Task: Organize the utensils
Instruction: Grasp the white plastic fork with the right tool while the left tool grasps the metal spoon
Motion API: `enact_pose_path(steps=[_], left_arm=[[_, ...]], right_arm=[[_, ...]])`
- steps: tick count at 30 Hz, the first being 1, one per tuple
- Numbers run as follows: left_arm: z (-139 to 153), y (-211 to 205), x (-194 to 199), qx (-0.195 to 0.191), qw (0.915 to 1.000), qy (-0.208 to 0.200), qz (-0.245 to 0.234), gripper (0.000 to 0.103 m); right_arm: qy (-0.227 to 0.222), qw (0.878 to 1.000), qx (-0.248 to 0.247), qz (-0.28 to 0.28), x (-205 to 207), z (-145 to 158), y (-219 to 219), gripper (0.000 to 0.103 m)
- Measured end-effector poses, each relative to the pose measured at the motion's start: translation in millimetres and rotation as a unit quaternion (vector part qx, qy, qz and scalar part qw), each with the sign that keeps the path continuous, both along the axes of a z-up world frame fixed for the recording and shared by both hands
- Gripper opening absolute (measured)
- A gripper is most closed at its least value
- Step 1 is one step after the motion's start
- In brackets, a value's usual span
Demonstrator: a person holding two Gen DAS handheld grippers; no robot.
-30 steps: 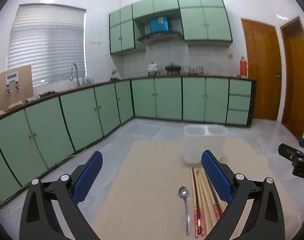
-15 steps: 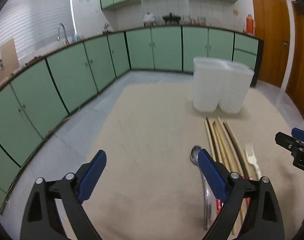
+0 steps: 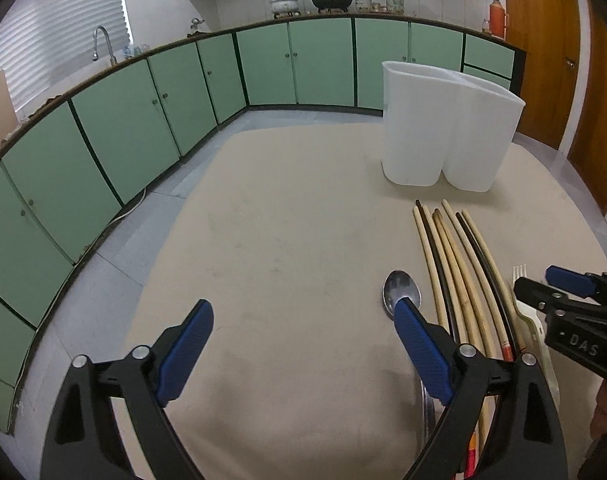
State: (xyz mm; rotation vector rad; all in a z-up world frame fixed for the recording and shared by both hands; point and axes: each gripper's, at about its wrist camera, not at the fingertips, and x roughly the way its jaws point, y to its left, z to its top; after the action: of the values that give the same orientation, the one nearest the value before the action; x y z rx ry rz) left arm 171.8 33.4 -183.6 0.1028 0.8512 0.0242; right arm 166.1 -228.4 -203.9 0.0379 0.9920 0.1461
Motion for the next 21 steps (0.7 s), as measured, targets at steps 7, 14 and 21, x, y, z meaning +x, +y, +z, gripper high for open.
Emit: enact_pose_path(steps=[7,14,21], left_arm=[[-3,-1,6,-0.002,1.0,0.007,-0.001,0.09],[-3,-6,11,-0.013,0.9998,0.012,-0.007,0.09],[-6,-23,25,-0.023,0.9993,0.019,-0.021,0.091]], right_arm=[[0.006,1.0,-0.005,-0.006,6,-7,3,0.042],[0.003,1.0,-0.003,-0.008,3,-8,3,0.021],[0.003,1.0,-0.001,-0.003,1,-5,-10,0.02]])
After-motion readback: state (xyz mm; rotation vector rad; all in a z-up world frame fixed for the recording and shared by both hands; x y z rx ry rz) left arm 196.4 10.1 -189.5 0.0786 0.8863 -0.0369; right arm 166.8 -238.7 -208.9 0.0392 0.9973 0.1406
